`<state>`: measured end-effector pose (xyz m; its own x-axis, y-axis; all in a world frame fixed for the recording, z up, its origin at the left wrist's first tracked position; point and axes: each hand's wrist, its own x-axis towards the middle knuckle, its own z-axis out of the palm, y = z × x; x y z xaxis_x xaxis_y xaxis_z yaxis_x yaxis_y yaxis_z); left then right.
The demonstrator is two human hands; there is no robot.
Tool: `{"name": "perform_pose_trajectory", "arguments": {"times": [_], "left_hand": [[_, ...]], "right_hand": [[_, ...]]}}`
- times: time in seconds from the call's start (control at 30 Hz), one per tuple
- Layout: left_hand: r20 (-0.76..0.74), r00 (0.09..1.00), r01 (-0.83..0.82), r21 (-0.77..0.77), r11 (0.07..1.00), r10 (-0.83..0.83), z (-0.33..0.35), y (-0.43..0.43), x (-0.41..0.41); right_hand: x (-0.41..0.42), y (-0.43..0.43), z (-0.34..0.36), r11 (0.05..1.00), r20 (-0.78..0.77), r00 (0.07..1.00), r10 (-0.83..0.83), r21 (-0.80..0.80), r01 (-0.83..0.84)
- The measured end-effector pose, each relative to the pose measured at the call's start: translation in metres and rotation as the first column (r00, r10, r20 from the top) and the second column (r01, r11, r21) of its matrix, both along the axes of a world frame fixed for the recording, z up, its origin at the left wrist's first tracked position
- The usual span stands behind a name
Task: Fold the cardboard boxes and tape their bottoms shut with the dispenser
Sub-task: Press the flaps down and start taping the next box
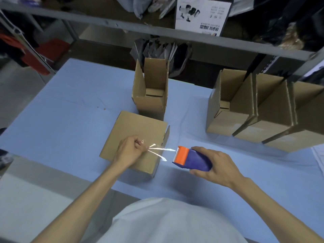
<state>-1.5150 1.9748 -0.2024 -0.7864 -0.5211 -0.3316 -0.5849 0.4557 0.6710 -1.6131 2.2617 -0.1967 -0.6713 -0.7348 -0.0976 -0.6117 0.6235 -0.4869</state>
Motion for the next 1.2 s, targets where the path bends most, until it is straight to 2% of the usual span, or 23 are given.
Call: {"name": "perform_pose_trajectory", "arguments": {"times": [0.3,0.47,0.57,0.7,0.8,0.9,1.07,1.13,1.2], "left_hand": [[-0.081,0.989,0.103,-0.245,0.964,-0.127,-0.016,0.007,0.009],[-0.132,0.984,0.083,-0.266,0.961,-0.121,-0.022,0.004,0.009],[-0.114,0.987,0.077,-0.287,0.955,-0.114,-0.023,0.004,0.010],[-0.012,1.000,0.008,-0.317,0.948,-0.012,-0.016,-0.008,0.009],[-0.088,0.994,0.041,-0.260,0.965,-0.066,-0.019,-0.004,0.010],[-0.146,0.989,-0.013,-0.168,0.986,-0.012,-0.024,-0.002,0.011],[-0.100,0.995,-0.017,-0.120,0.993,0.005,-0.022,-0.005,0.010],[-0.116,0.993,0.003,-0.133,0.991,-0.019,-0.017,-0.003,0.010],[-0.151,0.982,0.078,-0.223,0.972,-0.113,-0.015,0.003,0.013]], "right_hand": [[0.001,-0.008,-0.007,0.998,-0.009,0.999,0.038,0.059,-0.038],[0.000,-0.009,-0.011,0.998,-0.015,0.999,0.028,0.050,-0.028],[-0.002,-0.010,-0.014,0.996,-0.004,0.999,0.051,0.072,-0.050],[-0.005,-0.017,-0.014,0.987,-0.005,0.998,0.065,0.150,-0.064],[-0.003,-0.028,-0.013,0.977,-0.018,0.996,0.093,0.192,-0.088],[0.002,-0.058,-0.017,0.962,-0.002,0.996,0.092,0.257,-0.089],[0.009,-0.092,-0.022,0.873,-0.102,0.972,0.214,0.466,-0.143],[0.001,-0.077,-0.020,0.913,-0.108,0.985,0.133,0.399,-0.079],[-0.012,-0.065,-0.009,0.957,-0.133,0.991,0.028,0.290,0.012]]}}
